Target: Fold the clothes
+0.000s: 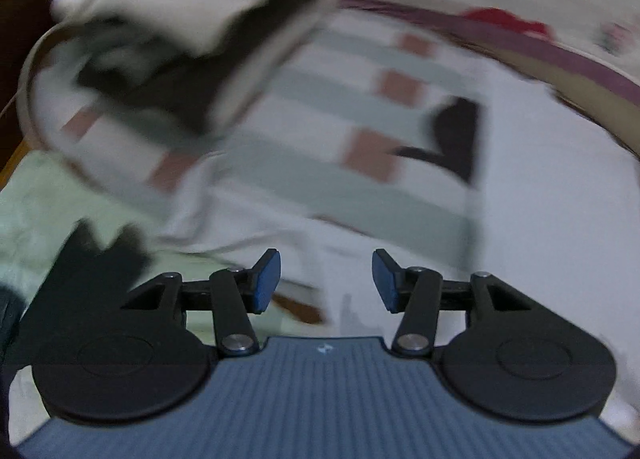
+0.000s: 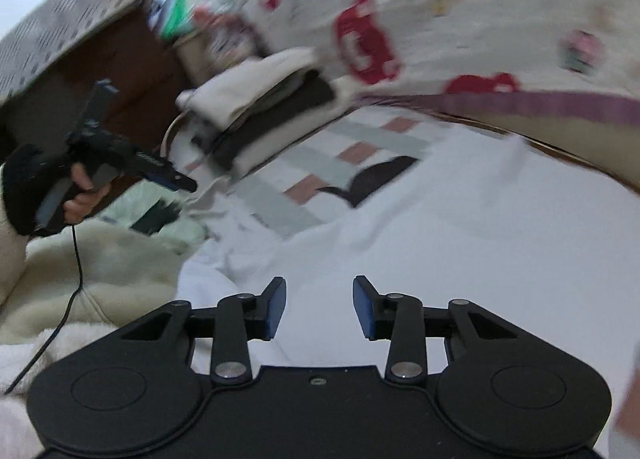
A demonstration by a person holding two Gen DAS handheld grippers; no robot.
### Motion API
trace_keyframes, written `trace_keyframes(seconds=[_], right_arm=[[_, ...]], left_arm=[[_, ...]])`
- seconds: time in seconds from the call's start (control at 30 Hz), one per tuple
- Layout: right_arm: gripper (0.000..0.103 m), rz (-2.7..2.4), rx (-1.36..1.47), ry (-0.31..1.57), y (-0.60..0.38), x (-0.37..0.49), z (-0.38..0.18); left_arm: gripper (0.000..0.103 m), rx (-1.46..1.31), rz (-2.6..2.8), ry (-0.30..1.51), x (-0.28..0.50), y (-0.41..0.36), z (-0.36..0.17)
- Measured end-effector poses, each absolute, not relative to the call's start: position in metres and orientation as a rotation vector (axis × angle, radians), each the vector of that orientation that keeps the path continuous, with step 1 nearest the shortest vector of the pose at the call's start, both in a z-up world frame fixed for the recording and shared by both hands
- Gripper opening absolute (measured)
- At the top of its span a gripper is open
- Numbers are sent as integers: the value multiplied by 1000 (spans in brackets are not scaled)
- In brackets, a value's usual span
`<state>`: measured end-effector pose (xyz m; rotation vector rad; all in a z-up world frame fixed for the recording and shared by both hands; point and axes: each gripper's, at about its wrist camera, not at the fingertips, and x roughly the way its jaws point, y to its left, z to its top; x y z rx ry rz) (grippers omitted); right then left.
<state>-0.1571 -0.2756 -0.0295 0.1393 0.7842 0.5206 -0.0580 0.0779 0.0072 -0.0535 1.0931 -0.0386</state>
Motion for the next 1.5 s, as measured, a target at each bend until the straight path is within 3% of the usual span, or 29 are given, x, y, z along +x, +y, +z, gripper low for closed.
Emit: trace_keyframes(seconds=[0.3,0.4,0.53,0.73,1.33,1.5], right_arm=[[43,711,130,1018,-201,-26,-57],[43,702,157,1066,-178,-13,-80],[43,725,229,1152,-159,-30,-109],[43,739,290,1274,-156,-48,-124],[51,704,380,1342,-150,-61,-138],[54,694,332,1331,-147,-63,-136]], left_arm=[[50,-283,37,1107,-20,163,-35],[50,-209,137,1079,-23,171,-48],[55,-77,232,999,-35,190,-42],[58,-288,178,1004,-36,223,-42],[67,-315,120,1087,-15,219,-91],[63,-337,126,1089,-11,221,-98]])
